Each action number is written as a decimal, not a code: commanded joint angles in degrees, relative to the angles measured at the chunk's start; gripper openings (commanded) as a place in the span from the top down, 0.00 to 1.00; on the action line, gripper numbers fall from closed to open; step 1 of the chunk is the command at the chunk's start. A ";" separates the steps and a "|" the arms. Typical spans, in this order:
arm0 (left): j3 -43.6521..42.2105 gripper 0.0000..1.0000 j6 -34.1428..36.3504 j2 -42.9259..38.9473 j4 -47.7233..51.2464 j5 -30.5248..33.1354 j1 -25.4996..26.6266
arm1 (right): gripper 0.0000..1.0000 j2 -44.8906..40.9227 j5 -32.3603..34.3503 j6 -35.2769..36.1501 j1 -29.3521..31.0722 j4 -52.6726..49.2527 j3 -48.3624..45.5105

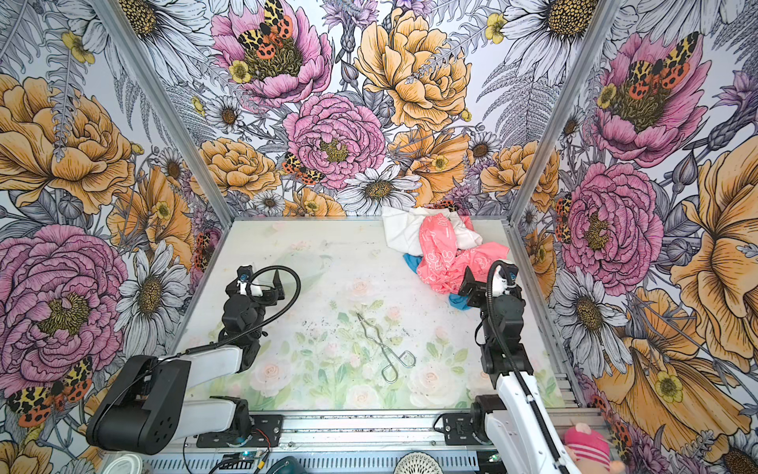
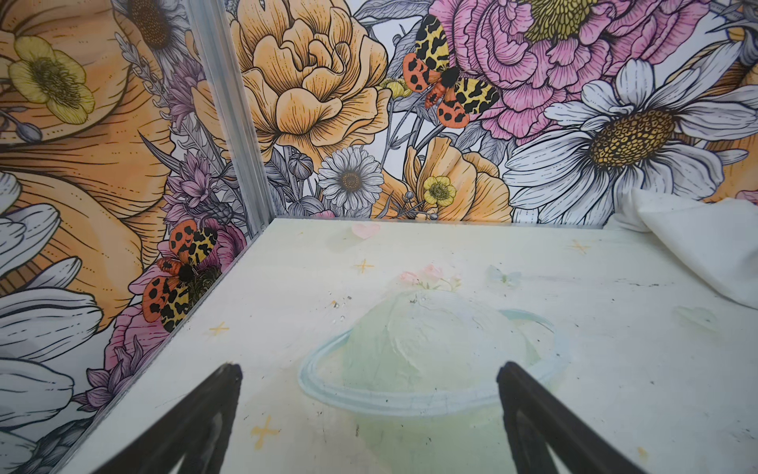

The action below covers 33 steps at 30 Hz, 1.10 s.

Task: Pick out a specific cloth from the pile
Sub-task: 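Reach the left gripper toward the blue cloth while the right nears the pile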

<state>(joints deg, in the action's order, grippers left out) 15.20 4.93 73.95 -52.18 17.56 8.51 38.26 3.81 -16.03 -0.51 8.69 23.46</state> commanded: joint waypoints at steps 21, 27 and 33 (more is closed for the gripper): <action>19.48 0.02 -20.60 -10.86 32.03 -18.62 15.06 | 0.01 14.61 -3.81 1.77 13.41 -15.17 18.39; 26.78 0.08 -32.84 -1.41 34.92 -26.17 18.79 | 0.00 13.71 -4.16 2.13 13.74 -15.35 18.46; 31.24 0.08 -41.66 6.70 36.01 -25.45 23.16 | 0.01 12.14 -5.13 2.49 13.77 -16.61 18.63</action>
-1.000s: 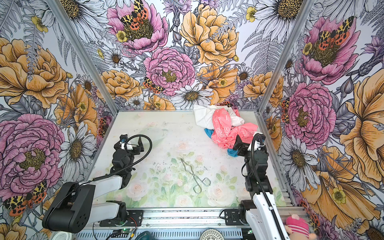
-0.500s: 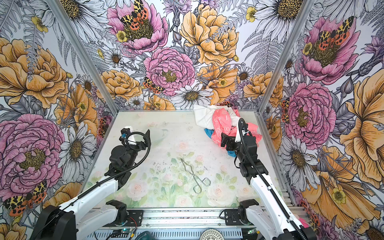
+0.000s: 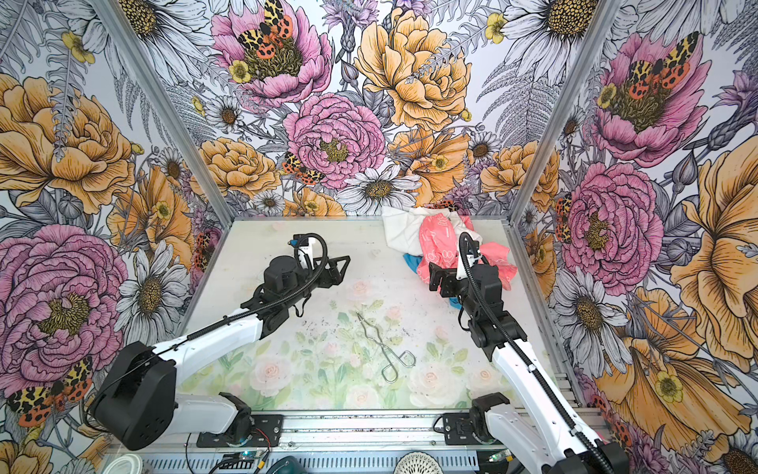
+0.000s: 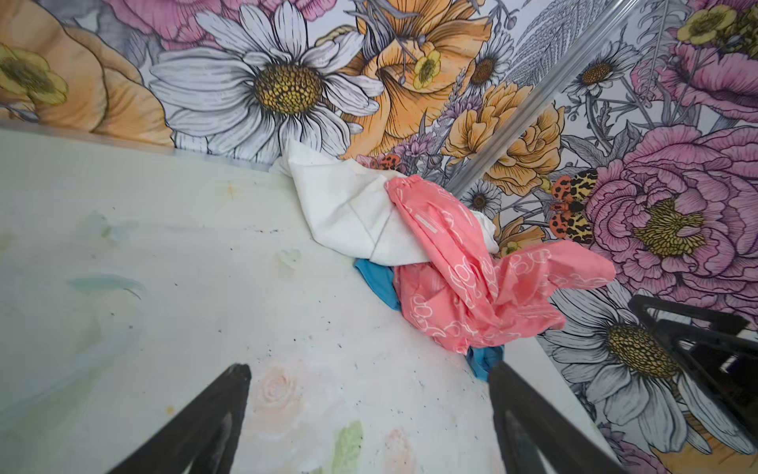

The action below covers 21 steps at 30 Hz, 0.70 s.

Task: Pick out a specific cloth from the pile
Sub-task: 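Reach the left gripper toward the blue cloth while the right nears the pile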

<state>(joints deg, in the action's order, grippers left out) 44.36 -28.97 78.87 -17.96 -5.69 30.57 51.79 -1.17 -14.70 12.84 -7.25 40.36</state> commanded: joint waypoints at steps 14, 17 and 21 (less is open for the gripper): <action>20.53 0.16 -17.33 20.13 13.36 -5.98 7.75 | 0.01 -2.73 -1.95 1.86 0.43 -2.07 2.97; 26.22 0.17 -18.11 24.83 15.94 -5.53 7.87 | 0.00 -3.79 -1.73 1.83 0.43 -2.21 2.88; 31.08 0.19 -18.84 31.77 16.91 -2.07 8.34 | 0.00 -6.35 -0.99 2.17 0.42 -2.66 2.10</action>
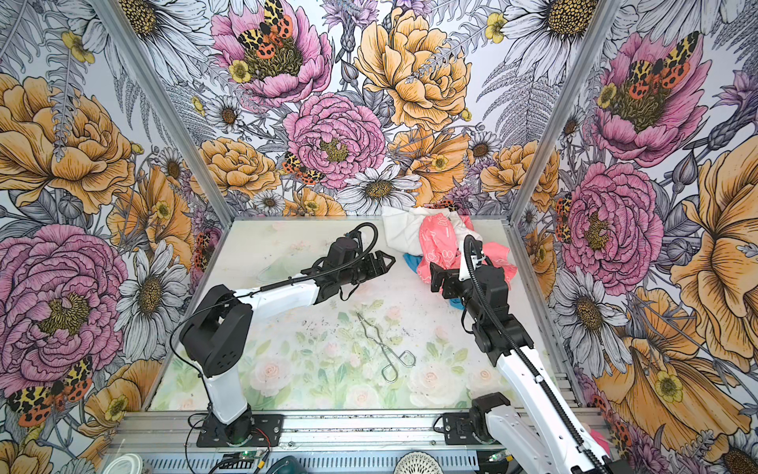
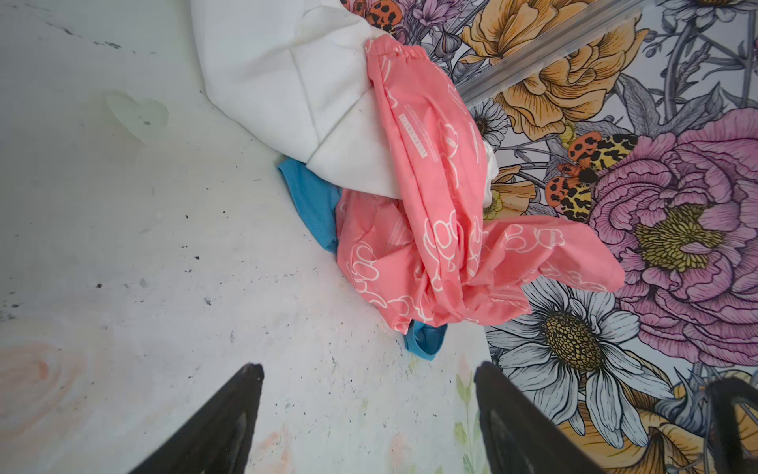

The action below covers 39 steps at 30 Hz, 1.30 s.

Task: Pick out a specific cloth from the pile
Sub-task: 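Reach the left gripper toward the blue cloth while the right nears the pile, then lower the left gripper onto the blue cloth edge and close it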

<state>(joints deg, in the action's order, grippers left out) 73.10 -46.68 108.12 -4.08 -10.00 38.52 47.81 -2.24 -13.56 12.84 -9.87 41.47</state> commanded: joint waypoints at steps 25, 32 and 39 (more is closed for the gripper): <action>29.68 0.41 -4.86 27.75 10.44 3.30 -0.32 | 0.00 -6.94 1.98 3.36 0.43 -2.78 -0.12; 34.32 0.48 -5.59 31.38 10.49 3.54 -0.47 | 0.01 -7.29 2.24 3.98 0.43 -3.21 -0.27; 38.05 0.61 -6.66 34.75 10.79 3.26 -0.81 | 0.01 -8.07 2.85 5.20 0.42 -3.64 -0.29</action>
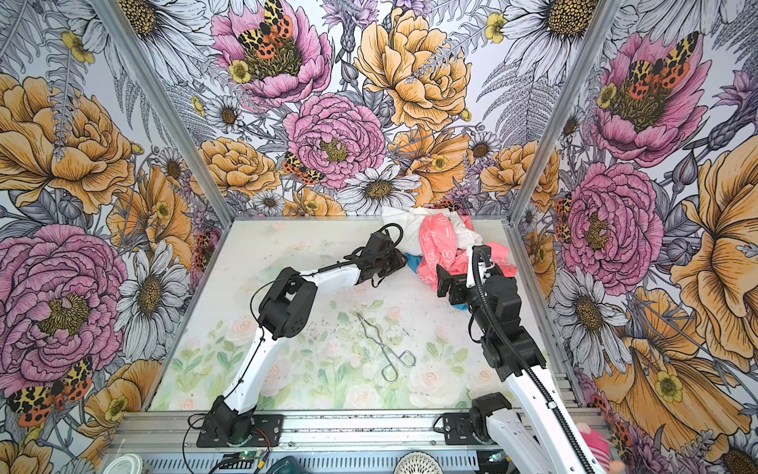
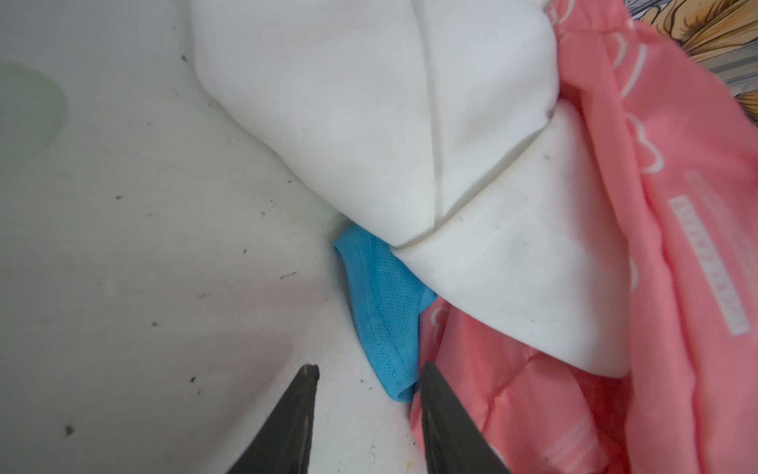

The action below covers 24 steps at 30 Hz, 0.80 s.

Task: Pick out a specific cloth from the pile
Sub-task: 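Lower the left gripper onto the blue cloth edge and close it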

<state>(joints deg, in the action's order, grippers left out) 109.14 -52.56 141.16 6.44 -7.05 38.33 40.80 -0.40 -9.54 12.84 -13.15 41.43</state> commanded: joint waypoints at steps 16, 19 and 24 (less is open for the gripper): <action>9.42 0.73 -1.12 7.34 3.08 0.89 -0.96 | 0.01 -2.29 1.99 2.92 0.42 -1.22 -0.56; 10.92 0.74 -1.47 8.50 3.08 0.70 -0.97 | 0.01 -2.22 2.16 3.06 0.39 -1.22 -0.59; 14.05 0.79 -1.67 10.67 4.24 0.62 -1.06 | 0.01 -2.17 2.34 3.30 0.38 -1.35 -0.71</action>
<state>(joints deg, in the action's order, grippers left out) 120.92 -53.91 149.84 9.13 -7.05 37.95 39.07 0.86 -7.20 12.84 -14.41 41.41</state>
